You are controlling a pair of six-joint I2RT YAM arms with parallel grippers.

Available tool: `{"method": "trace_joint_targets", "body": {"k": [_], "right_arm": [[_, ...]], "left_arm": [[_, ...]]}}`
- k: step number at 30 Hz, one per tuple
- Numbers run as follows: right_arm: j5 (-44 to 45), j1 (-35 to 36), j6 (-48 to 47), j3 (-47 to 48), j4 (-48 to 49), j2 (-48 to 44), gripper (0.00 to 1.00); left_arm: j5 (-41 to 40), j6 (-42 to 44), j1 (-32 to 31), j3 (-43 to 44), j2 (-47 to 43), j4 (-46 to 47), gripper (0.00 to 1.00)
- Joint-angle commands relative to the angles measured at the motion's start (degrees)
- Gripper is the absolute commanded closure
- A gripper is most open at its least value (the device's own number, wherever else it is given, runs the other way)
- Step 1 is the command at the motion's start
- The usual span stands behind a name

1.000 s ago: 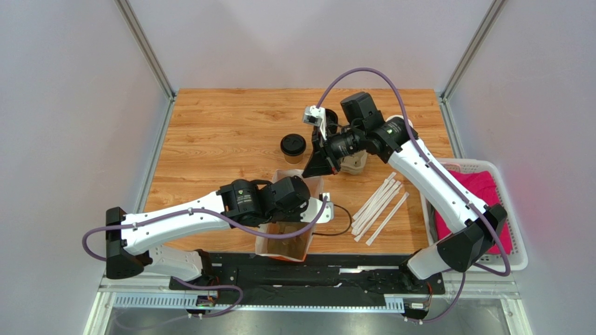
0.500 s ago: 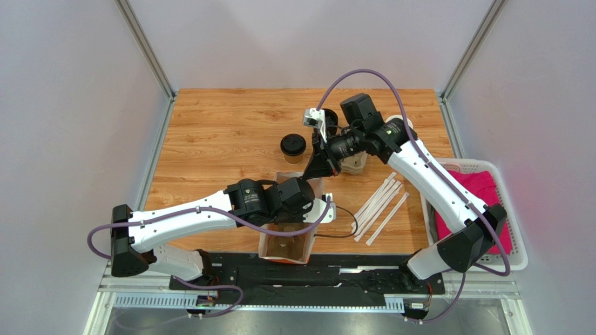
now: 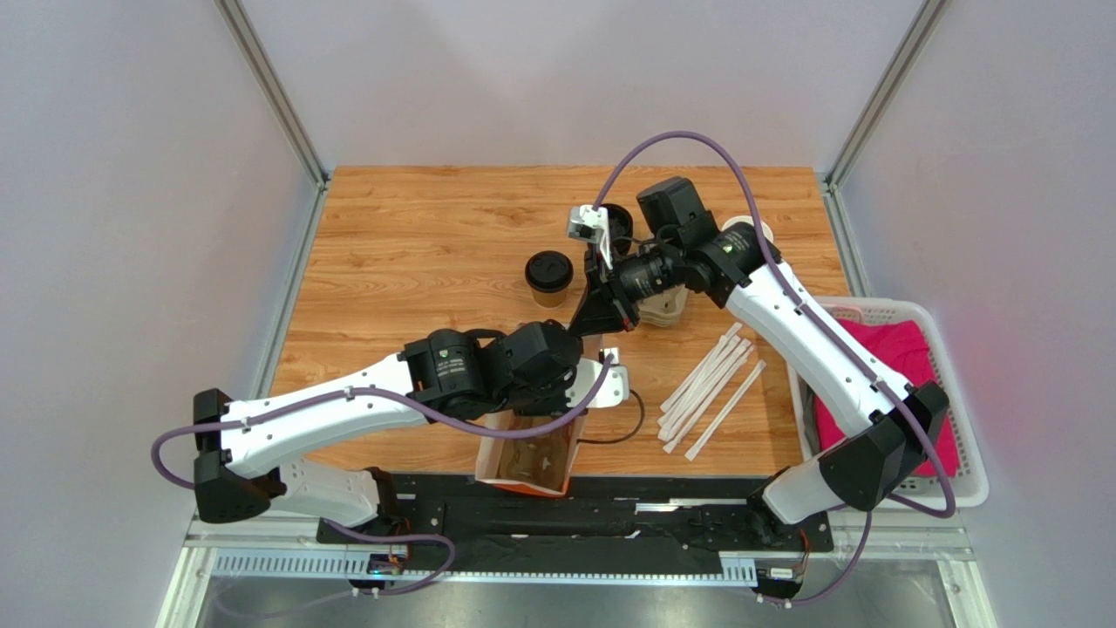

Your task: Pack the takeout coffee

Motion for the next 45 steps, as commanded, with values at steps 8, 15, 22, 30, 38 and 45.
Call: {"method": "trace_joint_targets", "body": {"k": [8, 15, 22, 30, 38, 45], "right_arm": [[0.98, -0.39, -1.48, 0.18, 0.61, -1.21, 1.00], [1.60, -1.71, -0.69, -0.35, -0.09, -1.03, 1.00], [2.73, -3.29, -0.07, -3.15, -1.06, -4.98, 1.00], [5.29, -11.37, 0.54, -8.17, -3.78, -10.87, 1.00], [7.21, -17.53, -3.41, -8.61, -7.55, -13.86, 1.00], [7.66, -19.90, -5.61, -9.75, -10.29, -14.83, 1.00]], "left_arm": [[8.31, 0.92, 0.18, 11.93, -6.86, -1.86, 0.19], [15.80, 0.31, 0.27, 18.52, -12.93, -7.14, 0.06], [25.01, -6.80, 25.69, 27.75, -9.71, -4.95, 0.01], [29.32, -13.91, 45.25, 36.99, 9.11, -4.61, 0.01], [28.44, -21.83, 48.08, 33.32, 18.79, 6.72, 0.01], [33.81, -27.28, 47.73, 31.72, 26.61, 7.97, 0.01]]}}
